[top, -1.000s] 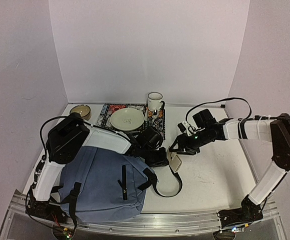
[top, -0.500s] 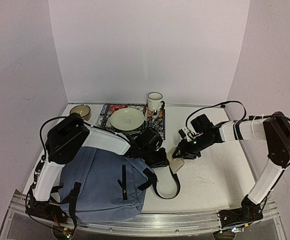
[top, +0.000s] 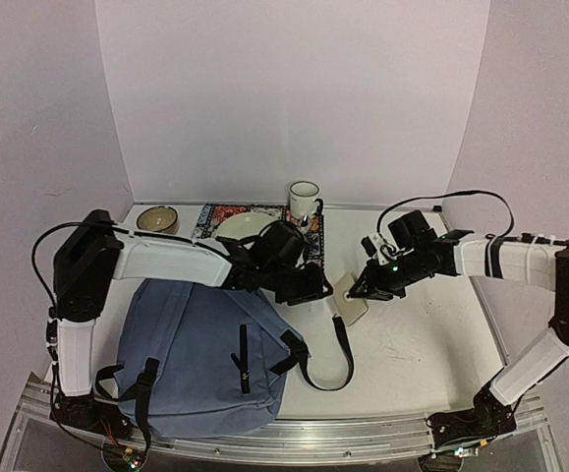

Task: Pack the student bag
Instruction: Pick up the pocket on the back of the student bag.

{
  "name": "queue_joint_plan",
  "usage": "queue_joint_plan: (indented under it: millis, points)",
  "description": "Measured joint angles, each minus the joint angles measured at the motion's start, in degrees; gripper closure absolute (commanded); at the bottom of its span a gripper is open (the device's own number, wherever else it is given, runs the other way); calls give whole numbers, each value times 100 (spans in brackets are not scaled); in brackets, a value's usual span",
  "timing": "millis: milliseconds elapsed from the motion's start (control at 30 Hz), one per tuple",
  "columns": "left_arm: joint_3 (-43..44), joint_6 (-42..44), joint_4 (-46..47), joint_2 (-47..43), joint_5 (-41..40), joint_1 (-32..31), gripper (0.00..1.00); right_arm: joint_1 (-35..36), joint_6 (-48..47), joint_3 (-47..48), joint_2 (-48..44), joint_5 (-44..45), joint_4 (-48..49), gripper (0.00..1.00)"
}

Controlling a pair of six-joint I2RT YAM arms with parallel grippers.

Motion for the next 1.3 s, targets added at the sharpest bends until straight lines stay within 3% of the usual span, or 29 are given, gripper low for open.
queue_joint_plan:
  millis: [233, 667, 900, 1300]
  points:
    - [-536, 184, -669, -1304, -954, -56, 38, 378, 437, 31, -773, 135, -14, 100]
    - [-1783, -111, -2748, -2599, -2209, -392, 31, 1200, 1275, -19, -1078, 301, 488, 100]
    - [-1837, -333, -3465, -2685, -2422, -674, 23, 1338, 1404, -163, -1072, 338, 713, 100]
    - [-1835, -601, -4052, -2342, -2541, -1011, 24, 1378, 1452, -284, -1065, 361, 910, 100]
